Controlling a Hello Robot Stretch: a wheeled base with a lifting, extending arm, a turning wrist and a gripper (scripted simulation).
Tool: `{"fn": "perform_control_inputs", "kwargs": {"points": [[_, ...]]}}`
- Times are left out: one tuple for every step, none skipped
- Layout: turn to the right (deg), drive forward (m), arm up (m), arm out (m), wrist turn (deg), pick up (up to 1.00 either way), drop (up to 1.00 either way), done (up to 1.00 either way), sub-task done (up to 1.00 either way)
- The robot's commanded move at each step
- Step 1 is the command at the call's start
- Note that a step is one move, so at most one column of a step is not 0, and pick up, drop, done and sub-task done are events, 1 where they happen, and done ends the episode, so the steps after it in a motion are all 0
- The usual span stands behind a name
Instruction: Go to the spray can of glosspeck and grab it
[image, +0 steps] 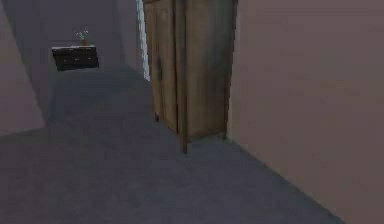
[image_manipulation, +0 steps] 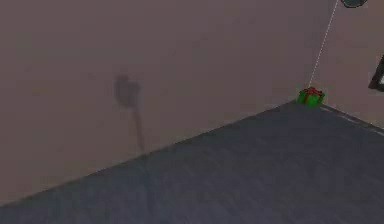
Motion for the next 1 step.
{"fn": "perform_control_inputs", "kwargs": {"points": [[-45.0,0.0,0.0,0.0,0.0,0.0,0.0,0.0,0.0]]}}
